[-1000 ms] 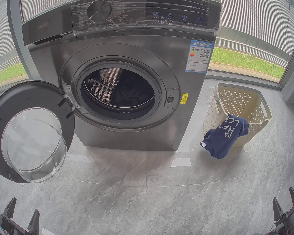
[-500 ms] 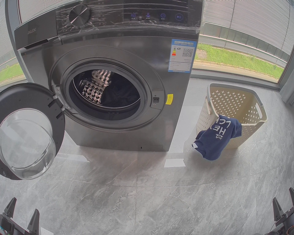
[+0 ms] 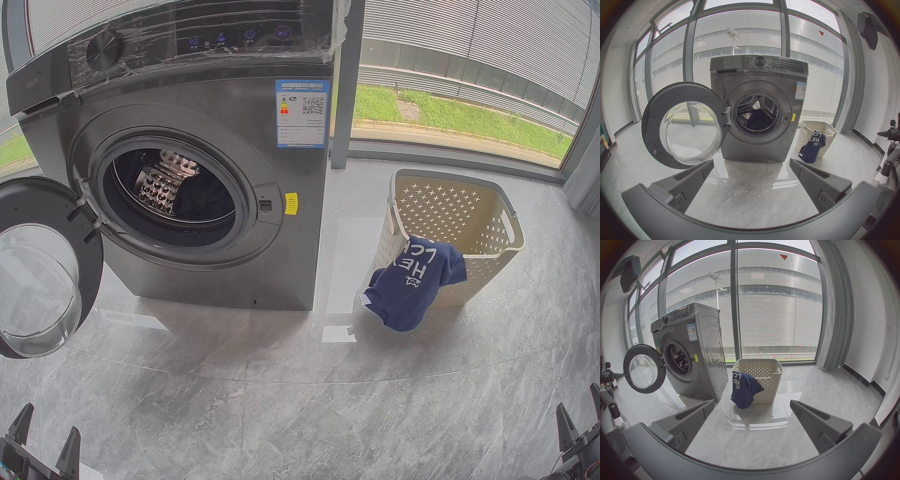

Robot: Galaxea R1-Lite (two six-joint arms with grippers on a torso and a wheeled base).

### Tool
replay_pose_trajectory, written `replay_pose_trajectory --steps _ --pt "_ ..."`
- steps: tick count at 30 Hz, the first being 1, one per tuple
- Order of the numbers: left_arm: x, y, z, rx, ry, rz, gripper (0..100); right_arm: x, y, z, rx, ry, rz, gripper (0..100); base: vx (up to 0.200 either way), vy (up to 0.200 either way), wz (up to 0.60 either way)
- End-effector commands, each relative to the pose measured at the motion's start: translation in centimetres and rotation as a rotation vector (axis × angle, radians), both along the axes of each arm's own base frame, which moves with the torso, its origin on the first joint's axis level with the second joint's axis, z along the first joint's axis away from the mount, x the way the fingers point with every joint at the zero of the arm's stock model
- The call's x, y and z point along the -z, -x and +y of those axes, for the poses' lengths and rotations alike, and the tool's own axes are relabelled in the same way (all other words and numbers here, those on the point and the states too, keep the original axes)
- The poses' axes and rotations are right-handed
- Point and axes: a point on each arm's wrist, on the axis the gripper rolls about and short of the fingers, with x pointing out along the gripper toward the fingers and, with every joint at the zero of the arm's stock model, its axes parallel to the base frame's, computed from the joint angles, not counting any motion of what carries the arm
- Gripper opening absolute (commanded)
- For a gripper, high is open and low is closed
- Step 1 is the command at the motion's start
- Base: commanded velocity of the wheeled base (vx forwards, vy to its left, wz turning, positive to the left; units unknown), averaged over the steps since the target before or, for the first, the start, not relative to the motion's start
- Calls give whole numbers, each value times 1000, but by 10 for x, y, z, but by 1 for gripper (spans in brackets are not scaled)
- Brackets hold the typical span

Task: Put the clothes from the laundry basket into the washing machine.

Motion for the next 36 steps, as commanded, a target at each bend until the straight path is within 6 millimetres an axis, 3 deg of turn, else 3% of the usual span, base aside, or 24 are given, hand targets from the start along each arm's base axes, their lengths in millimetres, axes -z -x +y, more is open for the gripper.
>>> replay_pose_trajectory --steps 1,4,16,36 --pt "5 -1 0 0 1 12 100 5 -1 0 0 0 17 100 0 -200 0" --pt "5 -1 0 0 1 12 100 5 -1 0 1 0 19 100 0 -200 0" --pt "5 -1 0 -6 15 12 100 5 -1 0 0 0 19 100 0 0 0" --pt "4 -1 0 -4 14 10 100 5 -1 0 0 0 19 100 0 -180 0"
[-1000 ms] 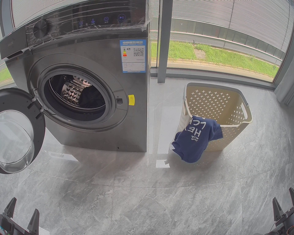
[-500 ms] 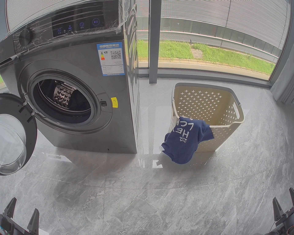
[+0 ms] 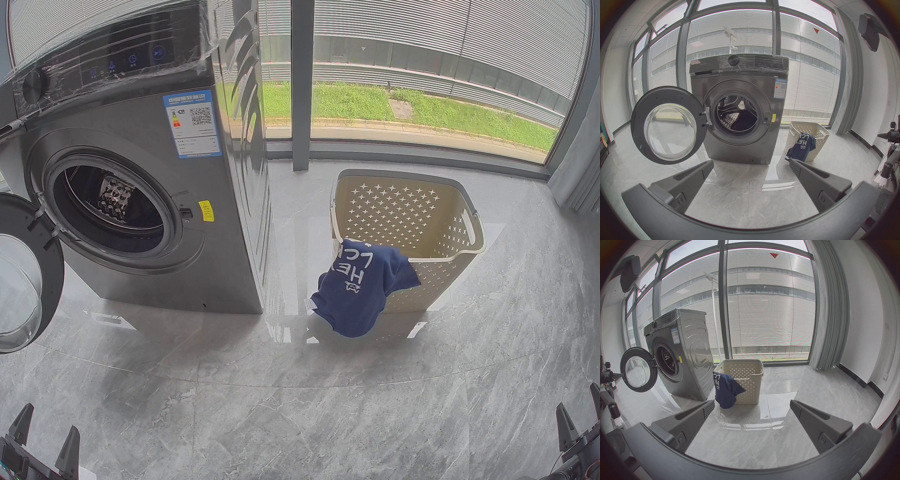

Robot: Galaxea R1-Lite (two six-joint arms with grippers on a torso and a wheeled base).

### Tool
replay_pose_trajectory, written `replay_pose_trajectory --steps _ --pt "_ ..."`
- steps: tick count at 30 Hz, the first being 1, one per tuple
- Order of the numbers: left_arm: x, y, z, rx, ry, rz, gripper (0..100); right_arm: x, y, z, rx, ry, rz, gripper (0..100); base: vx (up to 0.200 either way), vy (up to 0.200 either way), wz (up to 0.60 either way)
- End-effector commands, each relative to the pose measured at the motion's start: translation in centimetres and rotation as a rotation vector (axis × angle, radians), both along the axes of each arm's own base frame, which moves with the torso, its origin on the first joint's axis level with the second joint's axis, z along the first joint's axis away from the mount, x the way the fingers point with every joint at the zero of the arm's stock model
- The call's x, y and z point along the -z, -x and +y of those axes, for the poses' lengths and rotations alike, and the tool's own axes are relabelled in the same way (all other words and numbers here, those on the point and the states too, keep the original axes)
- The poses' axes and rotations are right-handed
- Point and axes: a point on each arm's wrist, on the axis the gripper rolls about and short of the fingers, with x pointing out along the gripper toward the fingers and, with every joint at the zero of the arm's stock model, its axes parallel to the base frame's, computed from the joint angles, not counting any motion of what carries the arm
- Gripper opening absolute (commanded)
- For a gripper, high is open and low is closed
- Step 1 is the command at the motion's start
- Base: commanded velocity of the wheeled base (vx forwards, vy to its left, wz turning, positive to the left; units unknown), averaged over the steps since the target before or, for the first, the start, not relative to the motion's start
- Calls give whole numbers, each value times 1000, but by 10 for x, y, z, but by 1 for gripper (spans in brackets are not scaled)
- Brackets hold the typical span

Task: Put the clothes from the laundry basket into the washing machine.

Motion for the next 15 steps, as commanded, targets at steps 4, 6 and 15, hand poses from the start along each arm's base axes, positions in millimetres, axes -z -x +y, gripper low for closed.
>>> replay_pose_trajectory --steps 4,6,15 --pt "4 -1 0 0 0 9 100 5 -1 0 0 0 17 100 0 0 0" --pt "5 -1 0 0 0 11 100 5 -1 0 -1 0 17 100 200 0 0" --pt "5 -1 0 0 1 11 100 5 -1 0 -1 0 17 100 200 0 0"
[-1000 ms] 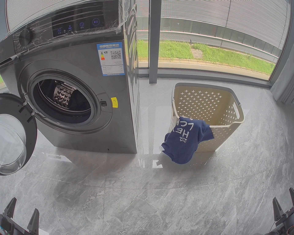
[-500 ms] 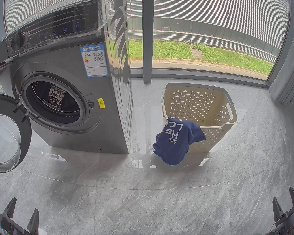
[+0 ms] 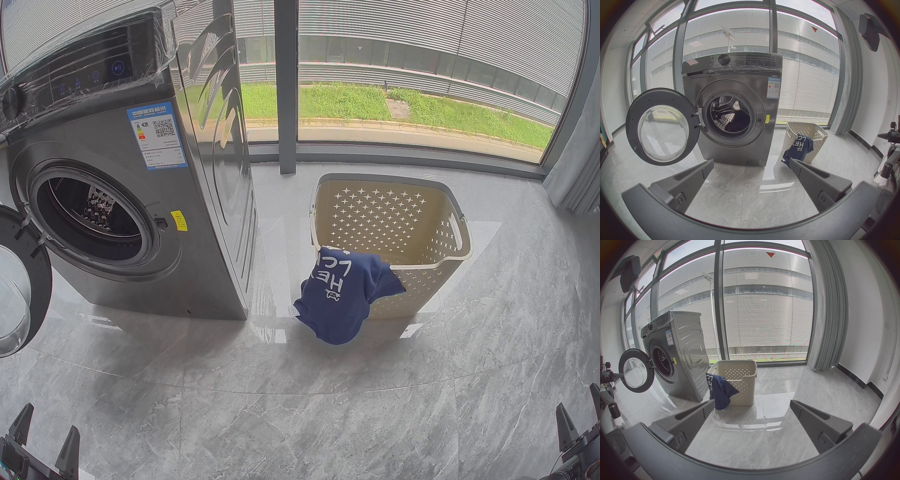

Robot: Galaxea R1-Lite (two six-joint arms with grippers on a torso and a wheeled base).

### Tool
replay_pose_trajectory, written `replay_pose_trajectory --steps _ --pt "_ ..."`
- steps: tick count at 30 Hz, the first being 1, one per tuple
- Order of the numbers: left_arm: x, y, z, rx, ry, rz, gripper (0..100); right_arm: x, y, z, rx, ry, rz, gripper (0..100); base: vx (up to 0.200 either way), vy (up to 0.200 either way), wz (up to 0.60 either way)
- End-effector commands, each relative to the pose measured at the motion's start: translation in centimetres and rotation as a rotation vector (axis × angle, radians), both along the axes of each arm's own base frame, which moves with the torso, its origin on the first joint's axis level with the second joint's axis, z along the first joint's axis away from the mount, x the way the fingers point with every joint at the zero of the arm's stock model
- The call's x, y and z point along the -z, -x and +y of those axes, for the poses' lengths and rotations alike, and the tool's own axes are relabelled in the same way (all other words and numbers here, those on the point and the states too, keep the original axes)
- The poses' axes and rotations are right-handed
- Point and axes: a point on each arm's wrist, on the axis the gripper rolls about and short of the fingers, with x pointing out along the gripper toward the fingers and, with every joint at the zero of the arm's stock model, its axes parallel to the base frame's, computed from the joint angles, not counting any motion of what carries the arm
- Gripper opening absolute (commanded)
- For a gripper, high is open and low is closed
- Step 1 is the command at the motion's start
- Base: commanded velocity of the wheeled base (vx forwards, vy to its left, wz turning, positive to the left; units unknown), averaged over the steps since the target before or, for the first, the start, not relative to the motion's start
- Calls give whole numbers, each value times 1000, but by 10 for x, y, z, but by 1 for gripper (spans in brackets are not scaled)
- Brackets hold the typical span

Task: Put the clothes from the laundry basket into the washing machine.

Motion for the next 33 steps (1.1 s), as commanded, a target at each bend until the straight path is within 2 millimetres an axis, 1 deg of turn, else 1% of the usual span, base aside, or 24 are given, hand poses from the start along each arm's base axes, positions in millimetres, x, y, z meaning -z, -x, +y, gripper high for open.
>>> replay_pose_trajectory --steps 1,4,16,22,33 --pt "4 -1 0 0 1 8 100 5 -1 0 0 -2 16 100 200 0 0" --pt "5 -1 0 0 1 10 100 5 -1 0 -2 -2 14 100 200 0 0" --pt "4 -1 0 0 1 8 100 5 -1 0 0 0 16 100 0 0 0" --pt "4 -1 0 0 3 8 100 5 -1 0 0 -2 16 100 0 -200 0" --pt "4 -1 0 0 3 8 100 5 -1 0 9 -2 14 100 0 0 0"
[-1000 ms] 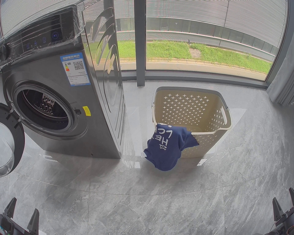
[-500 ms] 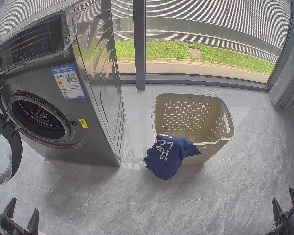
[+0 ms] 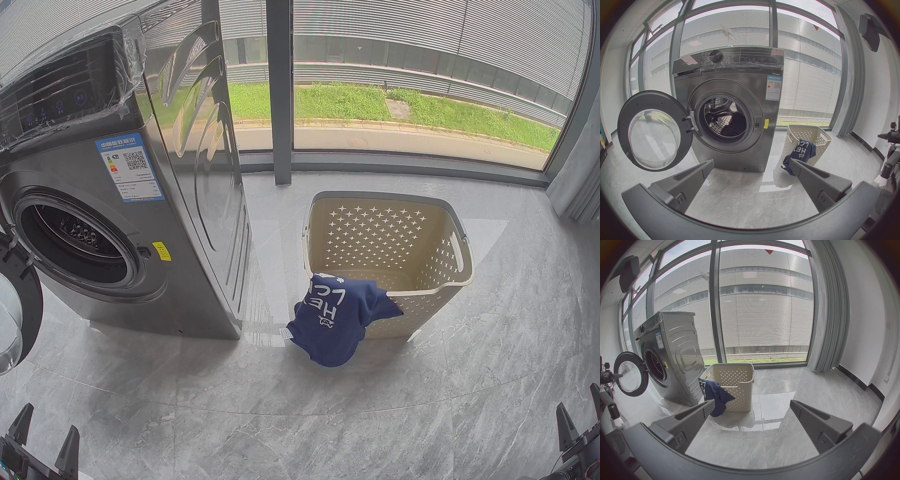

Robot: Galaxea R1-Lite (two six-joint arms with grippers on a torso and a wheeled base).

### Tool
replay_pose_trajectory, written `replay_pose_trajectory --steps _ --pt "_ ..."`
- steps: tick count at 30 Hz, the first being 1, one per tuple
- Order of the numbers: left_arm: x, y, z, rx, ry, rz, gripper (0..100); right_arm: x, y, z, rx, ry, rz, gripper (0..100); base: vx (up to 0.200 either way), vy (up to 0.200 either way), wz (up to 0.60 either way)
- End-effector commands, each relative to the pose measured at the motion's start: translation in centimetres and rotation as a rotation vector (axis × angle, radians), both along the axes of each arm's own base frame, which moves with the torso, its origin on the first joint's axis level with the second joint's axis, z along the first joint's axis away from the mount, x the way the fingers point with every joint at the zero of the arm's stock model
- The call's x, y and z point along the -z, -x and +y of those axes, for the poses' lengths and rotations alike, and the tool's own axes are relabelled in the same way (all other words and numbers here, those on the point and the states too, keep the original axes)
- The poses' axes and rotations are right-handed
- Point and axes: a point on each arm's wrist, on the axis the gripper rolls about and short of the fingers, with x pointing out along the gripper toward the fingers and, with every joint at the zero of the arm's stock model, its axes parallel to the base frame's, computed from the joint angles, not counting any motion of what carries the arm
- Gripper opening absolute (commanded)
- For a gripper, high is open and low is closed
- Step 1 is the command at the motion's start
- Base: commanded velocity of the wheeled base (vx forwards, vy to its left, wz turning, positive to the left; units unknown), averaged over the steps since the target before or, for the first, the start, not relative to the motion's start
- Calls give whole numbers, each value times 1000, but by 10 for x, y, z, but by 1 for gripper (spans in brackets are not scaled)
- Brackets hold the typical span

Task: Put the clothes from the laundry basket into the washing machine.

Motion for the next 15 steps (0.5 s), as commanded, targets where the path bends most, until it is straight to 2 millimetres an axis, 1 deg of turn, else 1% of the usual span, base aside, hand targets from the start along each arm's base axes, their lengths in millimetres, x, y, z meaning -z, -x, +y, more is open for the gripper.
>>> replay_pose_trajectory --steps 1,2,3,4,5,6,7,8,10,12,15 --pt "5 -1 0 0 1 9 100 5 -1 0 -4 2 12 100 0 0 0" --pt "5 -1 0 0 1 9 100 5 -1 0 -5 2 9 100 0 0 0" --pt "5 -1 0 0 1 9 100 -1 1 0 -12 2 -25 100 0 0 0" --pt "4 -1 0 0 1 7 100 -11 4 0 -12 1 -77 100 0 0 0" --pt "5 -1 0 0 1 9 100 -27 10 0 -13 0 -147 100 200 0 0" --pt "5 -1 0 0 1 9 100 -32 11 0 -15 1 -164 100 200 0 0" --pt "5 -1 0 0 -1 9 100 -52 15 0 -15 1 -192 100 200 0 0" --pt "4 -1 0 0 -1 7 100 -56 13 0 -16 0 -166 100 200 0 0" --pt "5 -1 0 0 -1 9 100 -57 6 0 -28 3 -80 100 200 0 0" --pt "5 -1 0 0 -1 9 100 -52 -2 1 -62 3 26 100 0 0 0" --pt "4 -1 0 0 -2 7 100 -46 -23 3 -165 -15 219 100 0 0 0"
